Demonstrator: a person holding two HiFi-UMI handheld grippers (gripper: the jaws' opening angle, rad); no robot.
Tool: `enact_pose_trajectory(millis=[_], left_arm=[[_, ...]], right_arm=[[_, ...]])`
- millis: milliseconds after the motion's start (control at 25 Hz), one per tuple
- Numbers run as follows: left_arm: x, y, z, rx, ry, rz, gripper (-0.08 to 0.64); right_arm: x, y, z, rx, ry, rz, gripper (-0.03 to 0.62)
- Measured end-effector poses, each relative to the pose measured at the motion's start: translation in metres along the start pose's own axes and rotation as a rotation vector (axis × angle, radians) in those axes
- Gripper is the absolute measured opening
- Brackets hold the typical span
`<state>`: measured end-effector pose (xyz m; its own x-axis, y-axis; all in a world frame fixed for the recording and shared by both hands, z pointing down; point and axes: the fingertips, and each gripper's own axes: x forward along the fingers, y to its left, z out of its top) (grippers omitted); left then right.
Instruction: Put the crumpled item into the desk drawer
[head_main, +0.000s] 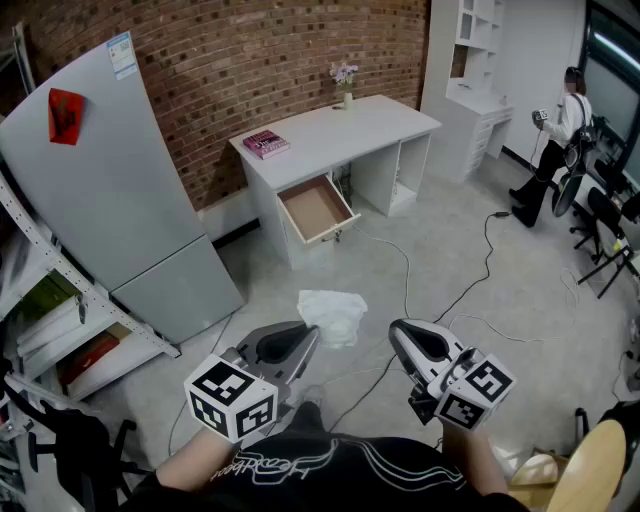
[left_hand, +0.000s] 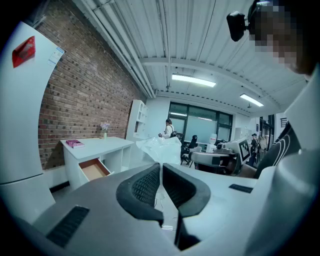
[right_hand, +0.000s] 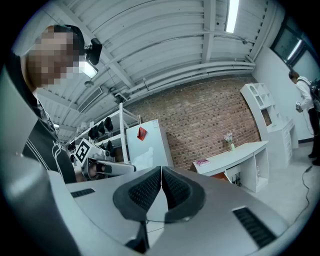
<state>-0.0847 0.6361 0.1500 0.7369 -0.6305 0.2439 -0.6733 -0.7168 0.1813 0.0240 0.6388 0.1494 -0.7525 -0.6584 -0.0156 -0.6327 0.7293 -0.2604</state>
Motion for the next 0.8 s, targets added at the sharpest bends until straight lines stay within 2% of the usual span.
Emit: enact_pose_trajectory(millis=[240, 400, 800], left_arm=[[0.005, 0.0, -0.002, -0.007, -0.004, -0.009, 0.035], [0.01, 0.003, -0.007, 0.005, -0.012, -0.026, 0.035], [0.048, 0.047, -0.008, -0.033, -0.019, -0.04, 0.035]], right_arm=[[-0.007, -0.005, -0.003, -0.003, 0.006, -0.022, 0.043], [-0.011, -0.011, -0.014, -0.046, 0.045, -0.055, 0.043], [0.008, -0.062, -0.015, -0.023, 0.055, -0.131, 0.043]])
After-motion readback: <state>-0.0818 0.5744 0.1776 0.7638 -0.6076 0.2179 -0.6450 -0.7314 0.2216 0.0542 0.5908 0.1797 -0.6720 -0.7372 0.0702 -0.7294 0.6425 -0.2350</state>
